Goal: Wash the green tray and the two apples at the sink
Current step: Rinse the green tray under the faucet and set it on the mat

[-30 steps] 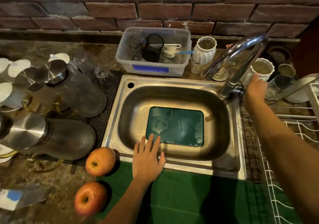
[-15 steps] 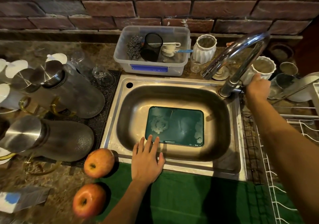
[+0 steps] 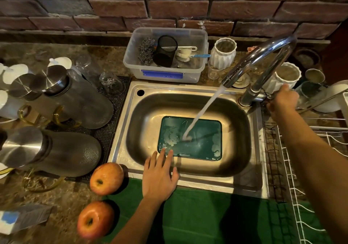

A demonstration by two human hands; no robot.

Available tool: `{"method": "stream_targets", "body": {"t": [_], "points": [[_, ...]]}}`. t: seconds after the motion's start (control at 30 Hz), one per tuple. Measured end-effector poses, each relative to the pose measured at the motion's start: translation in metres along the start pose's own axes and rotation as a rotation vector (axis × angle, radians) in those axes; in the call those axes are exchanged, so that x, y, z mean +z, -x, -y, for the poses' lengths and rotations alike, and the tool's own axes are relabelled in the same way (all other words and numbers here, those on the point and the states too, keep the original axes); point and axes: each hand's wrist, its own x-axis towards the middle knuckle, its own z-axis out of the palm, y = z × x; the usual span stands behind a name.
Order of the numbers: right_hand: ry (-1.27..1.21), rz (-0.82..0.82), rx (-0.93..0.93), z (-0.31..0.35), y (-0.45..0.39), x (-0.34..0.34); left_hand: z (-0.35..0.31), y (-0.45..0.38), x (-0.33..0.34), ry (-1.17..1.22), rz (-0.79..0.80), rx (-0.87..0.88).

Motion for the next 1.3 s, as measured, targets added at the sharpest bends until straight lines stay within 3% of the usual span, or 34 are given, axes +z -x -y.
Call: {"method": "stream_targets", "body": {"t": [0.1,0.2,0.37,0.53,0.73,1.0,1.13,1.3], "points": [[-0.078,0.008,0.041,-0.007,0.011,0.001,-0.001,0.002,-0.003,0.016,0.006,0.015],[0.004,-0.046,-0.044,-0.030,0.034,0.007,-0.006,-0.004,-0.010,0.099,0.026,-0.043],[0.171,0.102,-0.097,-0.093,0.073,0.021,-0.006,-0.054,-0.020,0.694,0.072,-0.384],[0.333,0.230,-0.189,-0.125,0.089,0.030,0.013,-0.113,-0.013,0.829,0.180,-0.609],[0.332,0.458,0.181,-0.163,0.071,0.040,0.024,-0.147,0.006,0.865,0.310,-0.727],[0.086,0.534,0.499,-0.180,0.066,0.049,0.026,-0.157,0.018,1.075,0.298,-0.899],[0.026,0.562,0.568,-0.181,0.066,0.052,0.023,-0.149,0.021,1.231,0.319,-0.993],[0.000,0.576,0.570,-0.183,0.068,0.049,0.024,-0.141,0.019,1.318,0.227,-1.000]]}}
